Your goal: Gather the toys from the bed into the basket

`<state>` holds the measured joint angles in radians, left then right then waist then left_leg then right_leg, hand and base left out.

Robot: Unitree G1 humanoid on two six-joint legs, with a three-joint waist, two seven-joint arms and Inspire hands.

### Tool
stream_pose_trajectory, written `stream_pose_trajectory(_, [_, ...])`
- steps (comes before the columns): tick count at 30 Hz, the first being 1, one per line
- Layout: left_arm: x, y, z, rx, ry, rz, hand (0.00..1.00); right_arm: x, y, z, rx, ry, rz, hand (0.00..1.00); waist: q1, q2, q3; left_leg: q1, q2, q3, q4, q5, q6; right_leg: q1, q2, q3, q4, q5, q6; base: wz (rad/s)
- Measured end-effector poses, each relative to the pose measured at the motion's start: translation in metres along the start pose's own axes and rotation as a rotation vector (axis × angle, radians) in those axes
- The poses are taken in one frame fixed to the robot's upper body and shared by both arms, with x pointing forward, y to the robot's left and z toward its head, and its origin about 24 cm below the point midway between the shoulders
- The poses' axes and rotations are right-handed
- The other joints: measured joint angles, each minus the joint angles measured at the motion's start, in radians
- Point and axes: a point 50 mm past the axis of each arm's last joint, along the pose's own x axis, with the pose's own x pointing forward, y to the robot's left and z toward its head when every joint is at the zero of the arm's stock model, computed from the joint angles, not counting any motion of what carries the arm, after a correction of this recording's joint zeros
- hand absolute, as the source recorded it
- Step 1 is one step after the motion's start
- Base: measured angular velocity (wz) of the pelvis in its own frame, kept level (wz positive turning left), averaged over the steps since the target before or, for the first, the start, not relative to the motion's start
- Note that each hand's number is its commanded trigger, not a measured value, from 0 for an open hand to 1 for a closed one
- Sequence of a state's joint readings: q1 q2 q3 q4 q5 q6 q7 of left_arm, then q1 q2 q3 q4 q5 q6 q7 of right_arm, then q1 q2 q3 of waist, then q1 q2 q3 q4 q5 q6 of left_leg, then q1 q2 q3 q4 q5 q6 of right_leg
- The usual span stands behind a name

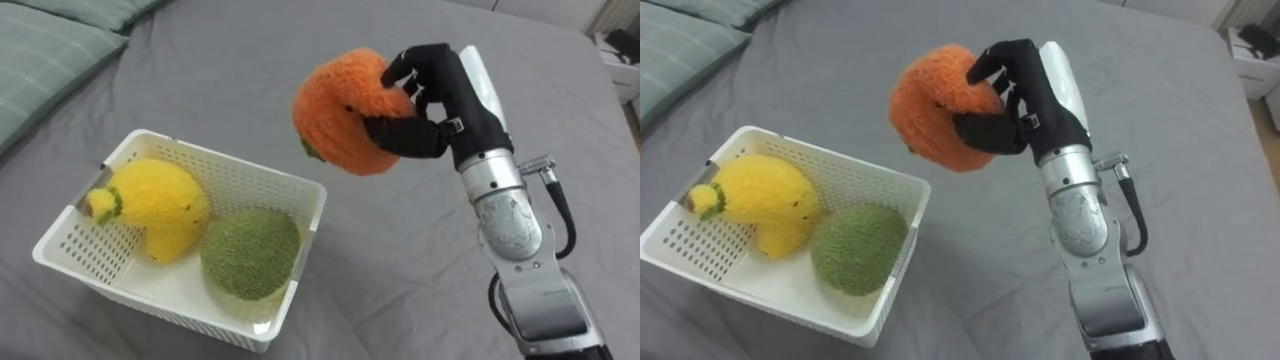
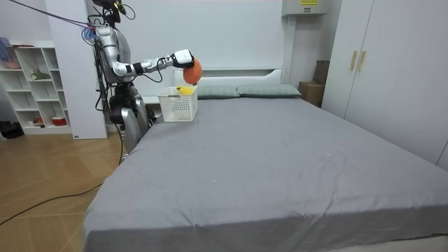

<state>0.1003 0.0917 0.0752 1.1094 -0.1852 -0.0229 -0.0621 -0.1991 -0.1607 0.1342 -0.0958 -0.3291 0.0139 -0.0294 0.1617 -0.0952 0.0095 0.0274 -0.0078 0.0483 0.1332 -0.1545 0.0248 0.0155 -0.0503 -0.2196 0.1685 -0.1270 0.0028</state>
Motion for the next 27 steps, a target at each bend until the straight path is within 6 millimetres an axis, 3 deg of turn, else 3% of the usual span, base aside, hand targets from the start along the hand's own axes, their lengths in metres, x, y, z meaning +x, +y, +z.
stream_pose_trajectory(10, [0.000,-0.003,0.004,0.007,-0.018,-0.011,0.00,0.007,-0.004,0.024,-0.031,-0.086,0.012,1.00,0.031,-0.002,-0.0016,-0.017,0.001,0.004,-0.003,0.000,0.000,-0.025,0.001,-0.003,0.000,0.000,0.000,0.00])
stream_pose_trajectory(17, [0.001,-0.005,0.006,0.019,-0.021,-0.017,0.00,0.011,0.012,0.035,-0.011,-0.120,0.094,1.00,0.044,-0.004,-0.0012,-0.017,0.001,0.002,-0.004,0.000,0.000,-0.023,0.000,-0.005,0.000,0.000,0.000,0.00])
stream_pose_trajectory(23, [0.002,-0.005,0.009,0.021,-0.030,-0.017,0.00,0.011,0.020,0.039,-0.013,-0.132,0.143,1.00,0.071,-0.020,0.0005,-0.014,0.000,-0.003,-0.004,0.000,0.000,-0.016,0.001,-0.005,0.000,0.000,0.000,0.01])
stream_pose_trajectory(27, [0.002,-0.005,0.013,0.025,-0.038,-0.017,0.00,0.010,0.027,0.040,-0.014,-0.133,0.204,1.00,0.090,-0.030,0.0084,-0.008,-0.001,-0.011,-0.003,0.000,0.000,-0.006,0.000,-0.009,-0.001,0.000,0.000,0.01])
